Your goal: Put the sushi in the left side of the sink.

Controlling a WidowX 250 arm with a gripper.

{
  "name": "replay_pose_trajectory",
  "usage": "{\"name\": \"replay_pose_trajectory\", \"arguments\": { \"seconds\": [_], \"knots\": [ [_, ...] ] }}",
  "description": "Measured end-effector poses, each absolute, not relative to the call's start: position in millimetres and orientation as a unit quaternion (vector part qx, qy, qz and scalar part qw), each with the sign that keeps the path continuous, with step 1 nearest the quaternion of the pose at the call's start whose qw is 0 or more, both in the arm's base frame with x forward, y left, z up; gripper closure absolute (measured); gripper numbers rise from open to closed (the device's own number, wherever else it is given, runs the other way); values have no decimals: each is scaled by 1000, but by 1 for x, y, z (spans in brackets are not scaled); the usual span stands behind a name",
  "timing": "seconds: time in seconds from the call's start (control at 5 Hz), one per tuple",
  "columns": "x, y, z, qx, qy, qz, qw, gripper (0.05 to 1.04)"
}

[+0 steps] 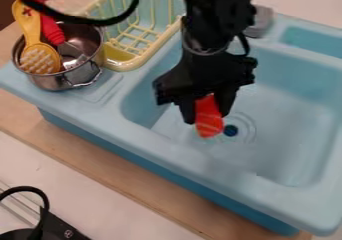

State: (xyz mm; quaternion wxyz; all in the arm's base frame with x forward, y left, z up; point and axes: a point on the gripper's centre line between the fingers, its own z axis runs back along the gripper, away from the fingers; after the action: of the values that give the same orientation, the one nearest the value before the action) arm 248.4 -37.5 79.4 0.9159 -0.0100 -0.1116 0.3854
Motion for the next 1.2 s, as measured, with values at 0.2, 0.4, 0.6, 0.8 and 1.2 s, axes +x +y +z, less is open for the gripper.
{"name": "replay_pose_trajectory", "arguments": {
  "seconds": [0.2,0.4,0.6,0.8,1.2],
  "knots": [
    [241,-32,75,-14,-122,382,916,557],
    [241,-28,75,-16,-119,373,920,514],
    [240,-28,72,-39,-130,356,925,232],
    [240,-26,74,-43,-132,337,931,87],
    [245,-26,89,-35,-134,307,942,87]
  ]
}}
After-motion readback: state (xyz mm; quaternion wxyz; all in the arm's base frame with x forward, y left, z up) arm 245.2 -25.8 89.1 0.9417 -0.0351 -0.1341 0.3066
